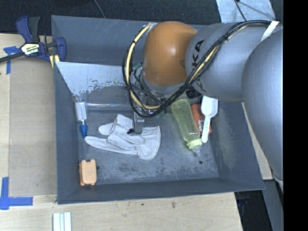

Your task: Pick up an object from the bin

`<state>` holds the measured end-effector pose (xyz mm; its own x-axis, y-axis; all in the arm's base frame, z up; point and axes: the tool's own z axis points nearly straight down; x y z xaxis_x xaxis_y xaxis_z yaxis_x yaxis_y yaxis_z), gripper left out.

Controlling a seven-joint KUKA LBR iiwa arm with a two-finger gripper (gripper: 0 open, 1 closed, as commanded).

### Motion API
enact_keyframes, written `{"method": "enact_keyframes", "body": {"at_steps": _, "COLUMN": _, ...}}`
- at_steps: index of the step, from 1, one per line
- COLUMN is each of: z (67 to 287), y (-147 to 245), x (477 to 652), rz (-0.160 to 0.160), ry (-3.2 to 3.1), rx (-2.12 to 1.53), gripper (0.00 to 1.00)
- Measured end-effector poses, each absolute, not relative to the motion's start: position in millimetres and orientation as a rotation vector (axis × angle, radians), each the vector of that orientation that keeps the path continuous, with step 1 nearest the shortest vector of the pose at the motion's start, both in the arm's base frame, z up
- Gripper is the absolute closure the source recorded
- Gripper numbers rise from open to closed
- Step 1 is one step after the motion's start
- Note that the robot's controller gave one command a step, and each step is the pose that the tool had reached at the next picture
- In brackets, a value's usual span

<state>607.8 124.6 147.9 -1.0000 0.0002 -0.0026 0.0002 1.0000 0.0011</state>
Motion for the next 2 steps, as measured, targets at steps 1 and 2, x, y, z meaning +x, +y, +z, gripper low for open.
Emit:
{"method": "enact_keyframes", "body": {"at_steps": 1, "z": 125.1, "y": 136.9, "x": 616.1, "rz": 0.0, "ry": 3.135, "rx": -0.06, "gripper": 0.0}}
{"method": "enact_keyframes", "body": {"at_steps": 2, "z": 83.0, "y": 134.3, "x": 603.2, "rz": 0.002, "ry": 3.13, "rx": -0.196, "gripper": 0.0}}
